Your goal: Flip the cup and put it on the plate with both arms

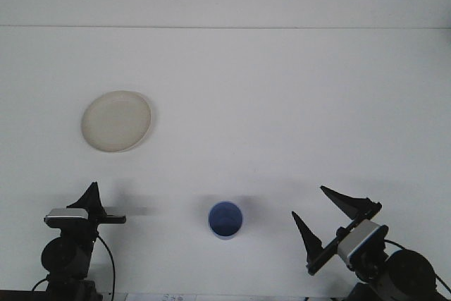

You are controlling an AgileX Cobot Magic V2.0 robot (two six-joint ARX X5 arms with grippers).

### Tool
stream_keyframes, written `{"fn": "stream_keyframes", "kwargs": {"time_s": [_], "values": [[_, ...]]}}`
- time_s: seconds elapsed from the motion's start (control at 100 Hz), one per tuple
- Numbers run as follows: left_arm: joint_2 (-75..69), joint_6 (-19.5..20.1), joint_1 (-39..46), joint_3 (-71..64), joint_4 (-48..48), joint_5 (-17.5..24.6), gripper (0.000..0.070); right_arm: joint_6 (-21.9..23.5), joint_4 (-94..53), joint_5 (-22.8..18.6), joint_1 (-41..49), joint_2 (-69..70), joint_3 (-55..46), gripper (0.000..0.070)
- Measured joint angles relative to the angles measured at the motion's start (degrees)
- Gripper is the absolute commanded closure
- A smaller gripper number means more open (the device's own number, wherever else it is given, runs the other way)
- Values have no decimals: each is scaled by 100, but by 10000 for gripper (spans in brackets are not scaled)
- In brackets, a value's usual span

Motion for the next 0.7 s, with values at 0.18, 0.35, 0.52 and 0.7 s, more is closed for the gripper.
{"fn": "stream_keyframes", "kwargs": {"time_s": [0.18, 0.35, 0.52, 0.7], "values": [[0, -496, 0, 0, 111, 0, 685, 57, 48, 2, 0, -728, -317, 153], [0, -1198, 0, 0, 398, 0, 685, 63, 72, 87, 0, -756, -313, 153], [42, -1980, 0, 214, 210, 140, 688, 63, 72, 94, 0, -756, -313, 153], [708, -2262, 0, 1740, -496, 219, 658, 63, 74, 94, 0, -756, -313, 153]]}}
